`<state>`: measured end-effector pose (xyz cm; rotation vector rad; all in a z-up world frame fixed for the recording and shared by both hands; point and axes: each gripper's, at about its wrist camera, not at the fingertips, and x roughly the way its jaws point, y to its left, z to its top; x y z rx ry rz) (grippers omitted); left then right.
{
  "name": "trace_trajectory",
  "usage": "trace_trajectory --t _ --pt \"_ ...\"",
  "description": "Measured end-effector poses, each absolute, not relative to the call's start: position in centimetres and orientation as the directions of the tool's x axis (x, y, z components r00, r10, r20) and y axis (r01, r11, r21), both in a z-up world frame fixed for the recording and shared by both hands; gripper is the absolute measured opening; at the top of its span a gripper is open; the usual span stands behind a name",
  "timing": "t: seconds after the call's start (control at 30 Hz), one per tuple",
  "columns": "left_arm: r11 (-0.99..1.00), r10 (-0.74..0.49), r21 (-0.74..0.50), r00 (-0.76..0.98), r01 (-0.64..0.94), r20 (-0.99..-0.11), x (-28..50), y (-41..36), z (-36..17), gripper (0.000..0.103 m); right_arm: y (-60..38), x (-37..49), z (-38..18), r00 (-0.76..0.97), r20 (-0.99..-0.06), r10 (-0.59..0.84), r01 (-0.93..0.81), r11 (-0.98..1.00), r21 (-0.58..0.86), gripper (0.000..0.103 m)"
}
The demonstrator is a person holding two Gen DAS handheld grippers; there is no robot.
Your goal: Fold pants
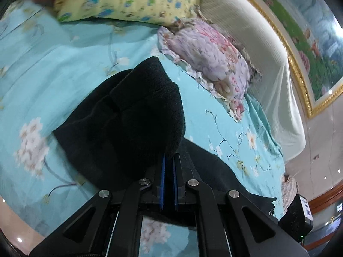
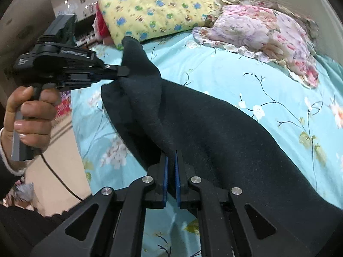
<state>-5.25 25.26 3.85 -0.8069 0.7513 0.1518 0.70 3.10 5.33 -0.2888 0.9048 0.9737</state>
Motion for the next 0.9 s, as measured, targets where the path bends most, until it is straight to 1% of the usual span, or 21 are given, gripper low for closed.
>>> trace_trajectory --t 0.2,0.37,0.7,0.83,0.9 --pt "0.674 -0.158 -0.621 0.743 -0.400 -0.650 -6.9 25.9 1.9 0.004 4.0 0.5 4.9 0.253 -0.796 0.549 -0.827 0.550 0.116 0.007" --pt "0.655 -0.168 -0.635 0.740 -0.410 -0.651 -7.5 26.2 0.5 0.004 4.4 0.6 4.4 0.247 -0.812 0.528 -0.827 0.552 0.107 0.007" --pt "0.646 -0.182 -0.642 0.734 -0.412 -0.654 -8.7 26.1 -0.9 0.004 4.8 0.0 4.0 0.251 -0.838 0.484 -0.844 0.533 0.055 0.007" --pt "0.646 -0.179 -0.637 0.728 -0.420 -0.662 -8.9 26.2 -1.1 0.005 4.8 0.3 3.6 0.233 -0.848 0.475 -0.842 0.536 0.069 0.007" --pt "0.655 -0.156 -0.618 0.722 -0.435 -0.674 -9.3 26.2 -0.9 0.009 4.5 0.7 3.5 0.217 -0.849 0.483 -0.831 0.548 0.099 0.008"
